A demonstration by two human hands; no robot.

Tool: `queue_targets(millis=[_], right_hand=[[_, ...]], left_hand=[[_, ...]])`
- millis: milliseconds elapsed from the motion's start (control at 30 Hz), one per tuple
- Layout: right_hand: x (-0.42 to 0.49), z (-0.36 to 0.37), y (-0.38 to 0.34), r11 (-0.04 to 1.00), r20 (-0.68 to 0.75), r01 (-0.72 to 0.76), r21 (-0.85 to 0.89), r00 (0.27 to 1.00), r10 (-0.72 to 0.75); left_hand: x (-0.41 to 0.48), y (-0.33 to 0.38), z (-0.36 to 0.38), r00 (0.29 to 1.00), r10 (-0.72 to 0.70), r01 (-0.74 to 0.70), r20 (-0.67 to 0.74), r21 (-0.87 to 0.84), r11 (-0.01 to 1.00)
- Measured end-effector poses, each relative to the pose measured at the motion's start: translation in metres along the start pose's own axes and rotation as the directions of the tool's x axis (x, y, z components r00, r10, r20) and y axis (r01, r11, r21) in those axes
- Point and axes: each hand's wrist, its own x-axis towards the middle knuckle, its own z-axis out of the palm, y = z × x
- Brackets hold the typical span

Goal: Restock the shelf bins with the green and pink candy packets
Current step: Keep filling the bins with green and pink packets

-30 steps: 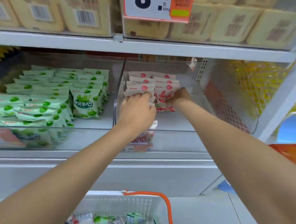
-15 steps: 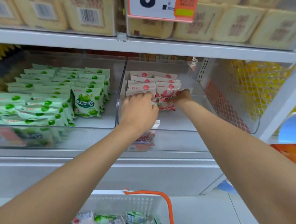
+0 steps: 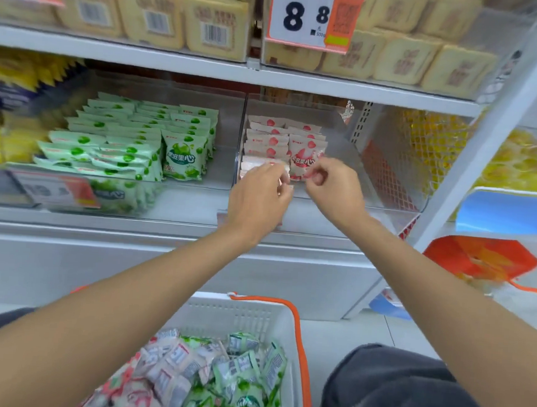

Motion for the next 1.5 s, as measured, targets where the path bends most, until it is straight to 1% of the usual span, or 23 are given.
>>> queue_targets(millis=[100, 167, 200, 233, 267, 333, 400, 433, 500, 567, 633, 733, 867, 933, 967, 1033, 1167, 1200, 1267, 1300, 1367, 1433, 1500], right_hand=[[-0.051, 0.018, -0.02, 0.997, 0.061, 0.04, 0.067, 0.997, -0.044], [-0.086, 0.04, -0.024, 0.997, 0.198, 0.047, 0.067, 0.978, -0.059], [-0.101, 0.052, -0.025, 0.997, 0.311, 0.051, 0.049, 0.948, -0.064], [-0.115, 0.064, -0.026, 0.998, 0.45, 0.06, 0.009, 0.891, -0.058], [-0.126, 0.074, -0.025, 0.995, 0.596, 0.092, -0.049, 0.802, -0.045], [-0.148, 0.093, -0.022, 0.967, 0.808, 0.211, -0.142, 0.589, -0.01], [-0.171, 0.112, -0.015, 0.93, 0.9, 0.323, -0.178, 0.435, 0.021], [-0.182, 0.121, -0.012, 0.905, 0.931, 0.379, -0.195, 0.363, 0.049], [-0.2, 0.135, -0.007, 0.861, 0.963, 0.456, -0.225, 0.24, 0.124], [-0.209, 0.144, -0.008, 0.849, 0.975, 0.482, -0.214, 0.164, 0.152], [-0.212, 0.151, -0.011, 0.864, 0.979, 0.466, -0.19, 0.152, 0.133], [-0.211, 0.159, -0.011, 0.897, 0.978, 0.404, -0.178, 0.173, 0.116], [-0.207, 0.157, -0.005, 0.908, 0.977, 0.377, -0.184, 0.173, 0.126], [-0.203, 0.152, -0.004, 0.914, 0.974, 0.358, -0.19, 0.187, 0.129], [-0.201, 0.151, -0.003, 0.924, 0.972, 0.333, -0.191, 0.196, 0.13], [-0.194, 0.148, -0.001, 0.948, 0.966, 0.257, -0.185, 0.227, 0.126], [-0.179, 0.138, 0.001, 0.972, 0.935, 0.133, -0.195, 0.323, 0.144], [-0.175, 0.134, 0.001, 0.98, 0.925, 0.072, -0.185, 0.348, 0.149], [-0.167, 0.125, -0.005, 0.983, 0.911, -0.118, -0.138, 0.374, 0.173], [-0.165, 0.121, -0.008, 0.967, 0.911, -0.23, -0.106, 0.367, 0.187], [-0.162, 0.114, -0.016, 0.898, 0.929, -0.437, -0.05, 0.311, 0.203], [-0.16, 0.106, -0.021, 0.831, 0.947, -0.557, -0.001, 0.267, 0.179], [-0.16, 0.095, -0.023, 0.768, 0.956, -0.638, 0.063, 0.26, 0.138]], left_hand=[[-0.045, -0.02, -0.009, 0.99, -0.129, 0.133, 0.063, -0.054, 0.99], [-0.077, -0.047, -0.014, 0.961, -0.229, 0.236, 0.158, -0.026, 0.971], [-0.093, -0.064, -0.017, 0.935, -0.278, 0.281, 0.222, 0.016, 0.959], [-0.11, -0.082, -0.019, 0.903, -0.317, 0.313, 0.291, 0.062, 0.948], [-0.125, -0.102, -0.022, 0.865, -0.347, 0.332, 0.363, 0.104, 0.937], [-0.156, -0.142, -0.029, 0.755, -0.405, 0.349, 0.516, 0.208, 0.914], [-0.182, -0.179, -0.035, 0.608, -0.463, 0.291, 0.644, 0.362, 0.886], [-0.194, -0.195, -0.036, 0.528, -0.49, 0.226, 0.694, 0.441, 0.869], [-0.212, -0.217, -0.031, 0.377, -0.506, 0.015, 0.776, 0.541, 0.841], [-0.226, -0.226, -0.021, 0.293, -0.467, -0.208, 0.834, 0.532, 0.821], [-0.237, -0.23, -0.008, 0.264, -0.42, -0.284, 0.868, 0.486, 0.826], [-0.25, -0.228, 0.011, 0.294, -0.334, -0.295, 0.896, 0.418, 0.86], [-0.257, -0.216, 0.027, 0.285, -0.305, -0.338, 0.909, 0.393, 0.855], [-0.255, -0.213, 0.027, 0.334, -0.275, -0.37, 0.902, 0.394, 0.842], [-0.252, -0.211, 0.025, 0.359, -0.267, -0.351, 0.894, 0.395, 0.849], [-0.239, -0.207, 0.02, 0.424, -0.249, -0.249, 0.871, 0.377, 0.892], [-0.197, -0.186, -0.004, 0.574, -0.154, -0.022, 0.804, 0.203, 0.979], [-0.19, -0.18, -0.011, 0.615, -0.138, 0.033, 0.776, 0.149, 0.988], [-0.181, -0.169, -0.024, 0.694, -0.141, 0.169, 0.706, 0.031, 0.985], [-0.178, -0.164, -0.03, 0.721, -0.153, 0.227, 0.676, -0.021, 0.974], [-0.169, -0.15, -0.038, 0.762, -0.166, 0.292, 0.626, -0.104, 0.951], [-0.158, -0.137, -0.043, 0.798, -0.172, 0.326, 0.577, -0.174, 0.929], [-0.146, -0.125, -0.046, 0.817, -0.178, 0.357, 0.548, -0.24, 0.903]])
